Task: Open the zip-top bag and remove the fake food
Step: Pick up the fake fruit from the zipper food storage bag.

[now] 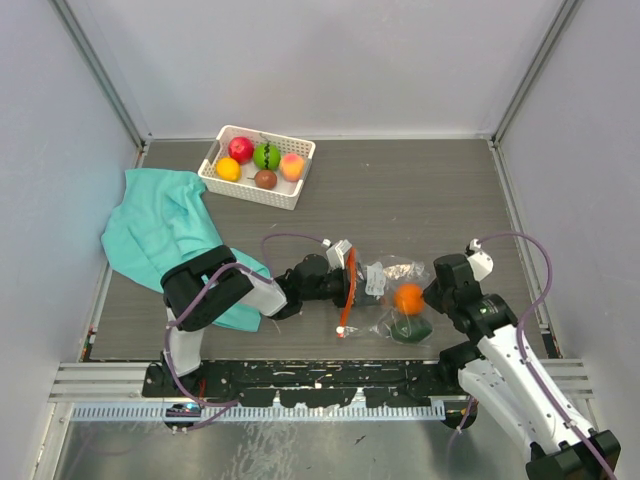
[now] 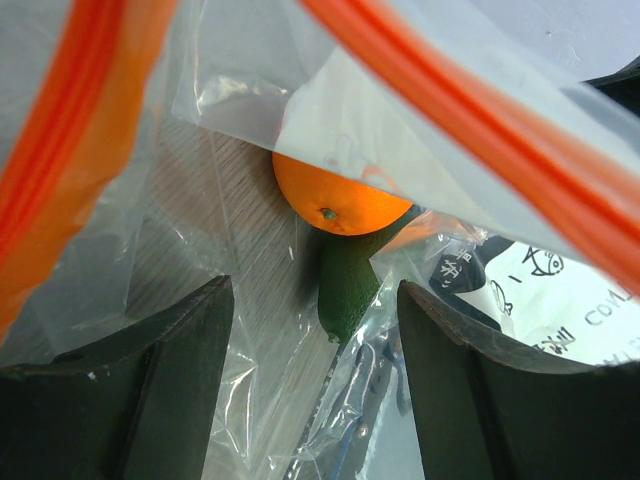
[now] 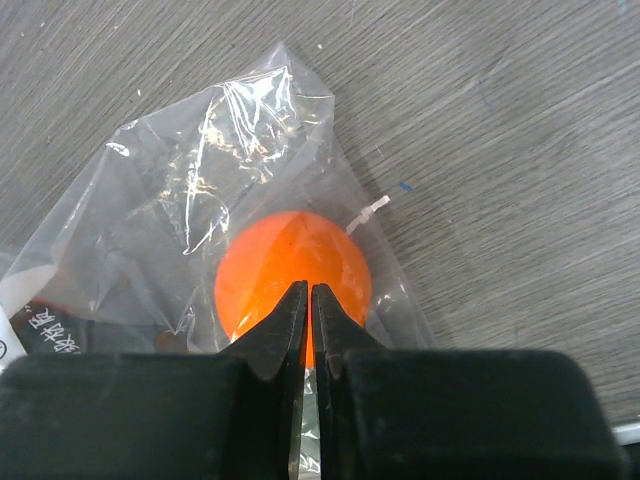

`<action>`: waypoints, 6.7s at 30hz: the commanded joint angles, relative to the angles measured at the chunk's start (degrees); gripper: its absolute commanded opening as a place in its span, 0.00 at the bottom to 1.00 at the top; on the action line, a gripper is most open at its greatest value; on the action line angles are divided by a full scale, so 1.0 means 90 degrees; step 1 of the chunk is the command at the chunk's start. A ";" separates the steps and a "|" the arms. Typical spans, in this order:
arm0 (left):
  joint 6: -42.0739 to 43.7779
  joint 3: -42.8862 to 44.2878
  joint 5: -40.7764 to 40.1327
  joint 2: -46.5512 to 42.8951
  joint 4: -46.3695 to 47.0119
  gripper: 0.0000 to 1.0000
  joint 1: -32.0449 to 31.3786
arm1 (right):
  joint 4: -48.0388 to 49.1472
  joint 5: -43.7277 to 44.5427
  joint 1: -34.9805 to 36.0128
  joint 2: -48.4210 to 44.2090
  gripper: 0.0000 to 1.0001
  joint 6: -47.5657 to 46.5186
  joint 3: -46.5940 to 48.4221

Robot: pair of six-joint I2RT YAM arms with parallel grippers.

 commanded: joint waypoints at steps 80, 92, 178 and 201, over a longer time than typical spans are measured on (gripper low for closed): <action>0.3624 0.2667 -0.1051 -0.0285 -0.5236 0.78 0.0978 | 0.5197 -0.2891 -0.0924 0.2330 0.25 -0.1485 -0.0545; 0.3550 0.2687 -0.0659 -0.0297 -0.5076 0.74 0.1133 | 0.6883 -0.4113 -0.1462 0.3536 0.43 -0.1472 -0.0117; 0.3329 0.1885 -0.0018 -0.1240 -0.6558 0.60 0.0468 | 0.6928 -0.5136 0.0044 0.3224 0.15 -0.1122 -0.1769; 0.3115 0.1031 0.0807 -0.2830 -0.7049 0.47 0.2119 | 0.6619 -0.4550 0.0052 0.3607 0.18 -0.1450 -0.1549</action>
